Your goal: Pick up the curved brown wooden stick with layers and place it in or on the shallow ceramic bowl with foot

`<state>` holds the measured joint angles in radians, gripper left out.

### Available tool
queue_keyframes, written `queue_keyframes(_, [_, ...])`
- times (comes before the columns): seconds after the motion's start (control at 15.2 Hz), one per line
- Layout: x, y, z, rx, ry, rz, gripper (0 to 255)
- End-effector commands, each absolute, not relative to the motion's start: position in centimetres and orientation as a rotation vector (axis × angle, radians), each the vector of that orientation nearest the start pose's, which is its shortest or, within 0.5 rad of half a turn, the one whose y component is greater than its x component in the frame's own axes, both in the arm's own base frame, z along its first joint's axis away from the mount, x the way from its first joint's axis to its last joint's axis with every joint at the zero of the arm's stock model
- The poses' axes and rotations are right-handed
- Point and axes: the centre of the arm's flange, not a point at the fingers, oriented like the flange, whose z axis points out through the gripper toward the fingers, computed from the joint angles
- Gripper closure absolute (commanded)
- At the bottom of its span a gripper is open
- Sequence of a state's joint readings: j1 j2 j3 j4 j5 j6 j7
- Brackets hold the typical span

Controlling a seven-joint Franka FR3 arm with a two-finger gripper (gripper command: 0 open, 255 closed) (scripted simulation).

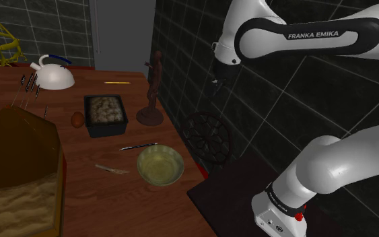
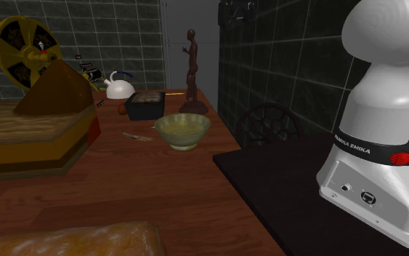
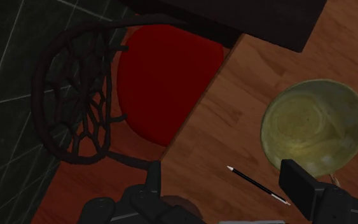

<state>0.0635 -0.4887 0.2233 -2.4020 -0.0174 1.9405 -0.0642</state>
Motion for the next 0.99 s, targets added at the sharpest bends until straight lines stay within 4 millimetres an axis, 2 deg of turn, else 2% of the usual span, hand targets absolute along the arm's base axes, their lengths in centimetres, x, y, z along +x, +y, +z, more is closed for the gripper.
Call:
queue_keyframes(0.0, [39.9, 13.9, 47.4, -3.207, -0.578, -0.037, 0])
queue_keyframes(0.92, [46.1, 27.9, 36.7, -3.148, -0.836, 0.034, 0])
